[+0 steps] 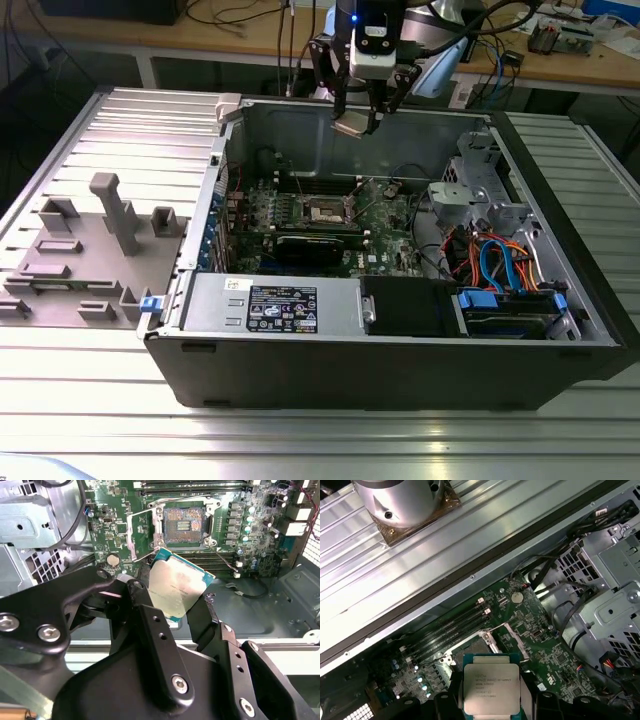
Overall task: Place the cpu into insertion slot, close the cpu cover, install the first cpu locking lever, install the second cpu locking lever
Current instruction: 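Place the cpu into insertion slot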
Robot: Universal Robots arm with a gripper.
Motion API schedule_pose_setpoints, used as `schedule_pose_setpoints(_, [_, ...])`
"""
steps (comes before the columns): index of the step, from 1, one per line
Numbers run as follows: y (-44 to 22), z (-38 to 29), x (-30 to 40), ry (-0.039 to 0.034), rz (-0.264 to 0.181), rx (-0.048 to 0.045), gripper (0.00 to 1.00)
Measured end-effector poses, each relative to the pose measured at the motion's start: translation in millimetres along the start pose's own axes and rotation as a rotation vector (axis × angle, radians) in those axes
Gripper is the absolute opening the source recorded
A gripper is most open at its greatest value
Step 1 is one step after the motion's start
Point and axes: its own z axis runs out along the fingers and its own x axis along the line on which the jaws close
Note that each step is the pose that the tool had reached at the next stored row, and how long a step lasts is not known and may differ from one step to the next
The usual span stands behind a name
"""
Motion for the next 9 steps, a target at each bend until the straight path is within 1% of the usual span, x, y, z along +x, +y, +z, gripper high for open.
schedule_pose_setpoints(9, [0.0, 0.0, 0.0, -0.0007, 0.007, -0.0001, 0.54])
